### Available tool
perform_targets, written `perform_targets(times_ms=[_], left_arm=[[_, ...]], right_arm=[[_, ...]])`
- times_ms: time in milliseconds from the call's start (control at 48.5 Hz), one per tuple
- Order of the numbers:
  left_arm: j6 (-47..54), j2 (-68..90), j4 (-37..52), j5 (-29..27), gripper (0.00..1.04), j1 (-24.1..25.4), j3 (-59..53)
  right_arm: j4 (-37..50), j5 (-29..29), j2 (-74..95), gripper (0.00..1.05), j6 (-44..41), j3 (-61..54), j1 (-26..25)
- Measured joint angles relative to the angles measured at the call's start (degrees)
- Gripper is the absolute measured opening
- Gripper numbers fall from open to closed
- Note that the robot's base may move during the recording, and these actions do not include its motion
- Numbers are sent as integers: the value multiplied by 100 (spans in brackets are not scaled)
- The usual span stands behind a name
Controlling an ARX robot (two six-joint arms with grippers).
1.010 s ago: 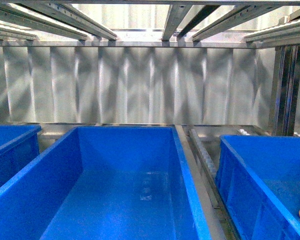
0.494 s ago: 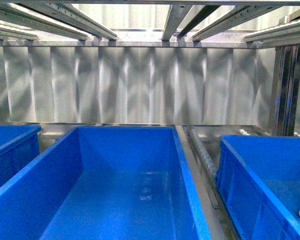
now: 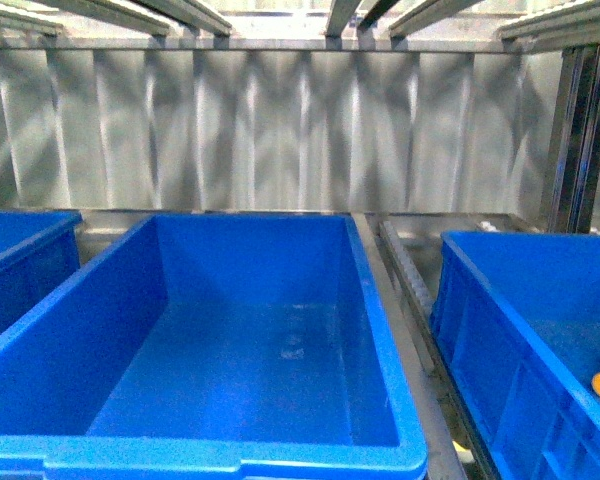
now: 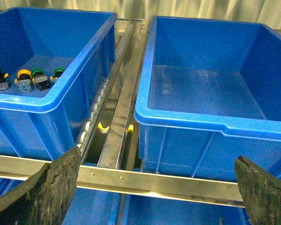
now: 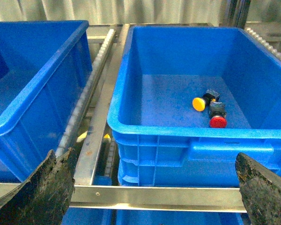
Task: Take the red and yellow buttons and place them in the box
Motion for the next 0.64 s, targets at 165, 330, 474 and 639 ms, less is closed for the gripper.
perform_targets(times_ms=[165,330,474,639], left_arm=[[0,0,0,0,97,0,0],[0,0,0,0,97,0,0],[0,0,0,0,97,0,0],[0,0,0,0,97,0,0]], right_arm=[[0,0,0,98,-2,0,0],[0,-2,0,98,0,0,0],[0,-2,0,98,0,0,0],[0,0,0,98,0,0,0]])
